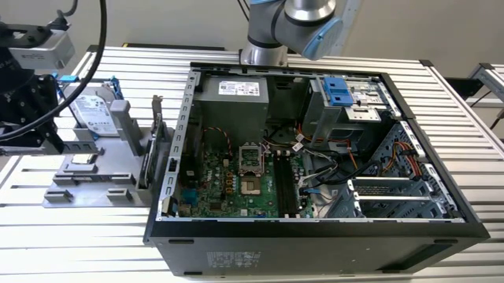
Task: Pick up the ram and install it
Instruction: 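Pick up the ram and move it above insertion slot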
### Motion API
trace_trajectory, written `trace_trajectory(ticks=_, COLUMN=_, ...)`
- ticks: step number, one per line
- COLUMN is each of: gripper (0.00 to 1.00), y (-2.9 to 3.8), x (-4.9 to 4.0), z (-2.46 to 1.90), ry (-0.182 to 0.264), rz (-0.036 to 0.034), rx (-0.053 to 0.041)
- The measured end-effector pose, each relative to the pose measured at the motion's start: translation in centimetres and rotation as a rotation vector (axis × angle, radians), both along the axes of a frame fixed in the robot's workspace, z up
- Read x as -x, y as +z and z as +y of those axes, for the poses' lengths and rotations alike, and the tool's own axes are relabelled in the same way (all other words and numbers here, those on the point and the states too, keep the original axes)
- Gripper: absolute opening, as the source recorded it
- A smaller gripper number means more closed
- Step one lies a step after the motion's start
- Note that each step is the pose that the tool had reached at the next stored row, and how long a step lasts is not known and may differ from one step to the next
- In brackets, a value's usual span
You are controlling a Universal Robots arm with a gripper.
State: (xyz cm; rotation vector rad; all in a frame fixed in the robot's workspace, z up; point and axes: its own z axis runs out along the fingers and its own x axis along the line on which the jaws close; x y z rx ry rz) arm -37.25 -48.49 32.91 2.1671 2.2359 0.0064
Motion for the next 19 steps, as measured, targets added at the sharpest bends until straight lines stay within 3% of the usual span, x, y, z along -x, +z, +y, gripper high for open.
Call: trace_trajectory(ticks=19, gripper=0.0, y=0.4, x=0.02, z=0.0, ry=-0.003, rz=0.0, rx=0.0)
